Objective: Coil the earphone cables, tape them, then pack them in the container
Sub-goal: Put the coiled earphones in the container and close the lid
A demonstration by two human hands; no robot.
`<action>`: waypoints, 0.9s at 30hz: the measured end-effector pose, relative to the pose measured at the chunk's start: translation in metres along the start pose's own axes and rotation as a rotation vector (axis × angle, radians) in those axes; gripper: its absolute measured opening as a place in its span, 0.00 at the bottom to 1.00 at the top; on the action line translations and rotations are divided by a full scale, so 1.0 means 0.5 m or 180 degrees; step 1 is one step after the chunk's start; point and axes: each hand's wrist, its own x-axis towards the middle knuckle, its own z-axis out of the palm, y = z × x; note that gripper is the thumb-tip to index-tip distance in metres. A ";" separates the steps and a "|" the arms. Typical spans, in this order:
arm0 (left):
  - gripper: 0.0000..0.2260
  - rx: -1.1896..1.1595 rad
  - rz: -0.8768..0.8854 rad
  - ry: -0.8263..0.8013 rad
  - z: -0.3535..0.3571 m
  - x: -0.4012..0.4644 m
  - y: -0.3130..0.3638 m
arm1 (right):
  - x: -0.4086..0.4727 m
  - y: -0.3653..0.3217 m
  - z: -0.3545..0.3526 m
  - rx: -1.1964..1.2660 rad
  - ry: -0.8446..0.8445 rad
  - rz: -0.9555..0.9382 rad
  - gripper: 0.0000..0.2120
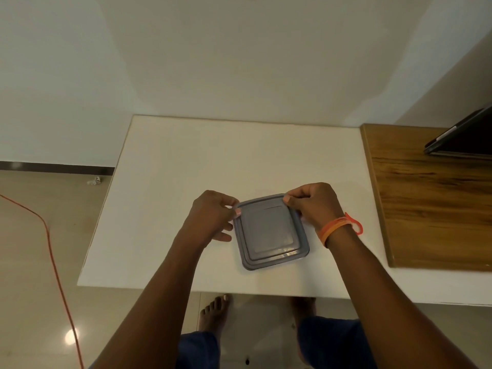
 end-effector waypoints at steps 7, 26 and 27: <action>0.08 -0.0777 -0.0382 -0.0017 -0.004 0.012 -0.005 | -0.001 -0.001 -0.001 -0.0009 0.0033 -0.0043 0.07; 0.05 -0.0654 0.0014 0.1049 -0.015 0.032 -0.016 | -0.028 -0.019 -0.001 0.0270 -0.0360 0.0178 0.11; 0.08 -0.0603 0.0062 0.1194 -0.019 0.032 -0.017 | -0.033 -0.024 -0.005 0.0370 -0.0564 0.0330 0.13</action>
